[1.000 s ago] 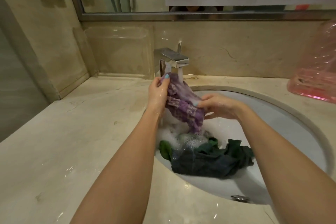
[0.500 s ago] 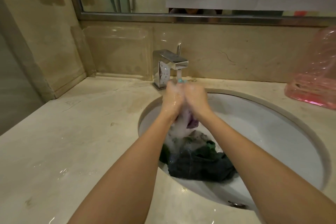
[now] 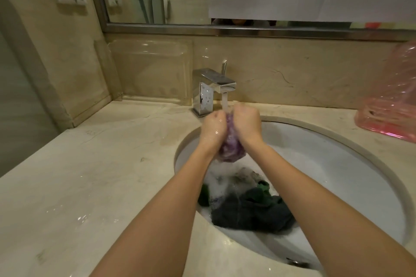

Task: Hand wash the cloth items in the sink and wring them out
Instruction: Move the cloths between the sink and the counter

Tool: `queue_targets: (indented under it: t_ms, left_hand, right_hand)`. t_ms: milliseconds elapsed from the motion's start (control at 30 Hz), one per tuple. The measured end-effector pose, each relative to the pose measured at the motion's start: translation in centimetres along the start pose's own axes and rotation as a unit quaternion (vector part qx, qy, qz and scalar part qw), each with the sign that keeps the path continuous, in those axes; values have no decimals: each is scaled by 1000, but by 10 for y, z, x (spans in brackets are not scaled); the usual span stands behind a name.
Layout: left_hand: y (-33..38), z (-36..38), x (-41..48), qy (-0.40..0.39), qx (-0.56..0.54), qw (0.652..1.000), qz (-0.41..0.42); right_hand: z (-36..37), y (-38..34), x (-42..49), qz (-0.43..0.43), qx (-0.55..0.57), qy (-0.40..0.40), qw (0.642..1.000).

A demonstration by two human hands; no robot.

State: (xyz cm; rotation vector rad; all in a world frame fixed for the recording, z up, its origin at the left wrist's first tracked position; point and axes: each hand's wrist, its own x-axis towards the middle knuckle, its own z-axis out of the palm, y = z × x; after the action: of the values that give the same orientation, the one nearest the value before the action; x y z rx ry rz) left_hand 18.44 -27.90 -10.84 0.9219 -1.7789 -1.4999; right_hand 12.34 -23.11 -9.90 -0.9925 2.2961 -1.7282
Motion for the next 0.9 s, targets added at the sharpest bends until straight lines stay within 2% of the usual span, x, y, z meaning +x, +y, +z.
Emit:
queue_targets:
  t_ms: [100, 267, 367, 467, 567, 633, 733, 900]
  left_hand:
    - [8, 8, -9, -37, 26, 999, 9]
    - [-7, -13, 9, 35, 56, 998, 14]
    - [1, -11, -3, 13, 30, 999, 26]
    - [17, 4, -16, -34, -64, 997, 17]
    - [12, 5, -10, -29, -89, 995, 15]
    - [2, -4, -3, -66, -76, 995, -17]
    - [-7, -12, 1, -159, -42, 985, -58]
    - [-9, -8, 2, -235, 57, 969, -58]
  right_hand:
    - [-14, 8, 7, 47, 40, 54, 997]
    - [12, -4, -18, -6, 33, -24, 999]
    - [9, 5, -8, 22, 28, -12, 999]
    - [-14, 17, 9, 58, 30, 7, 998]
    - [-24, 24, 15, 82, 18, 18, 996]
    - [-25, 26, 16, 103, 40, 29, 994]
    - [-29, 29, 16, 102, 68, -1, 993]
    - [-29, 25, 19, 112, 94, -59, 988]
